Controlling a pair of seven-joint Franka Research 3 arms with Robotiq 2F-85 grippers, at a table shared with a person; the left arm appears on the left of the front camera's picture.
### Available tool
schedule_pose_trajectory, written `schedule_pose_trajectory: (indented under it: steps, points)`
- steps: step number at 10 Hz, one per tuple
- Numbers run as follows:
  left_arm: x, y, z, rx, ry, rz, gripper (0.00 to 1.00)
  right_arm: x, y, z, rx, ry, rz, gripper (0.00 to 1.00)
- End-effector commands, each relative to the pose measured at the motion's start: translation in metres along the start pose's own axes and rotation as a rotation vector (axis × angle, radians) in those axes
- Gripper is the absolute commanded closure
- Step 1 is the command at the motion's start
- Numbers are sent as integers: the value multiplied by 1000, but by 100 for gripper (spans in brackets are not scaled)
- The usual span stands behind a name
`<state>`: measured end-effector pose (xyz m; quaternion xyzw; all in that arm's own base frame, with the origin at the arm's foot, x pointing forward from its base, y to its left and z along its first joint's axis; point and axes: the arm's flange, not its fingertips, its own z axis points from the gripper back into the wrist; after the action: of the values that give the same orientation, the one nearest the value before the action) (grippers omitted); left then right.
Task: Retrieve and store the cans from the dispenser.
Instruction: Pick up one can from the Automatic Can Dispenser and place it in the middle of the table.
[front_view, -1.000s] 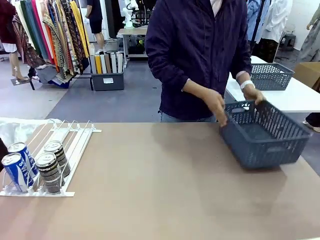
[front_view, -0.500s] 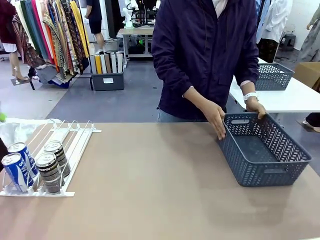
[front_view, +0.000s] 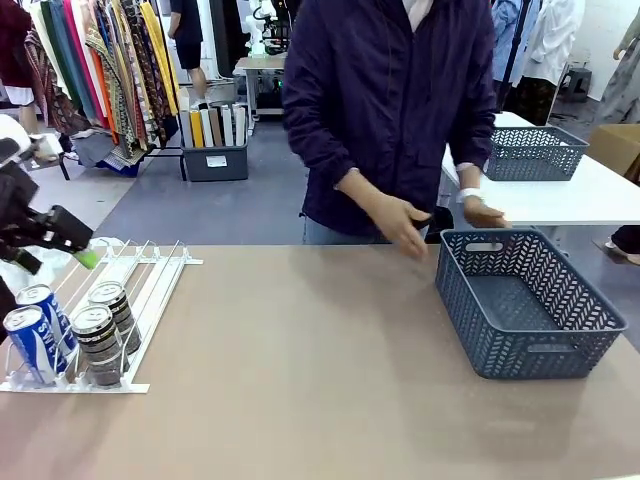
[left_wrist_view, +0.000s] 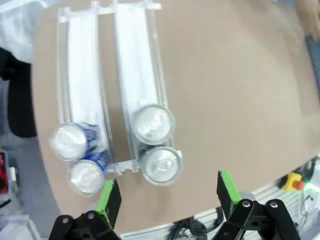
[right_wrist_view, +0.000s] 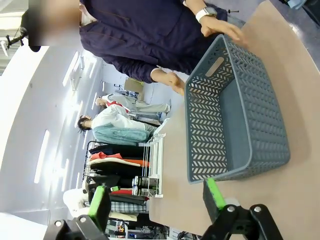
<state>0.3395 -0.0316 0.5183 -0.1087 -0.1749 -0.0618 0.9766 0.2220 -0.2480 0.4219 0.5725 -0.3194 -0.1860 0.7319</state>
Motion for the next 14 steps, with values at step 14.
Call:
schedule_pose_trajectory:
  steps: [14]
  points:
    - [-30,-7,-93,202,205,183,0,4,2,0,23,-17,18,0]
